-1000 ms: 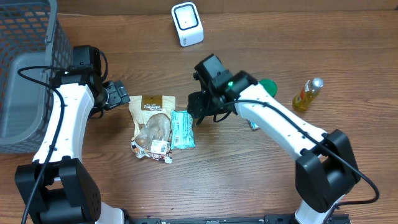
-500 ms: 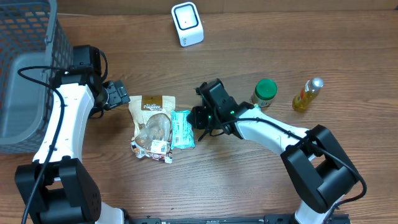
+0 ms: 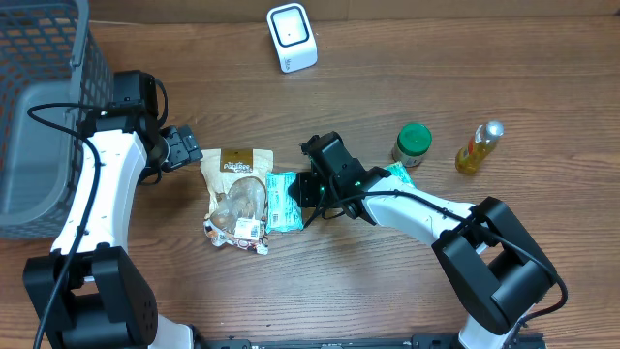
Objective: Scan the item barcode
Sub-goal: 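Move the right gripper over the second teal packet by the snack bag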
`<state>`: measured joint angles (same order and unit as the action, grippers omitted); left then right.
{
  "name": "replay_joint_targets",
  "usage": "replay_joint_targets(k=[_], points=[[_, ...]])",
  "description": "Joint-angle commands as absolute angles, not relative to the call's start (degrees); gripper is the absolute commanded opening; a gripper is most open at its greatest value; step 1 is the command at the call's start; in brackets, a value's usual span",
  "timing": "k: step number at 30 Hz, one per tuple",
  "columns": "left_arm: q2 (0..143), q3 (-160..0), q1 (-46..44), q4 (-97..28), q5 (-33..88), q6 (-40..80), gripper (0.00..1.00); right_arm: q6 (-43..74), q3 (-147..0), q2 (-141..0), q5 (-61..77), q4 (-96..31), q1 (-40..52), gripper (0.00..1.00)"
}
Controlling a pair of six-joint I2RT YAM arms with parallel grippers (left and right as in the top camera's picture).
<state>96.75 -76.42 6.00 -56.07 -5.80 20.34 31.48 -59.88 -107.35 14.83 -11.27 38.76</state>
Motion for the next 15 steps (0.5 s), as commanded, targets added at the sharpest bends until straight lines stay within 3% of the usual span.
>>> replay_joint_targets(k=[1, 15], points=[[95.5, -76.7, 6.0, -56.1, -5.7, 19.1, 1.00, 31.7, -59.5, -106.8, 15.0, -10.8, 38.9, 0.16], [95.5, -76.7, 6.0, -56.1, -5.7, 19.1, 1.00, 31.7, -59.2, -107.4, 13.6, -11.1, 38.9, 0.22]])
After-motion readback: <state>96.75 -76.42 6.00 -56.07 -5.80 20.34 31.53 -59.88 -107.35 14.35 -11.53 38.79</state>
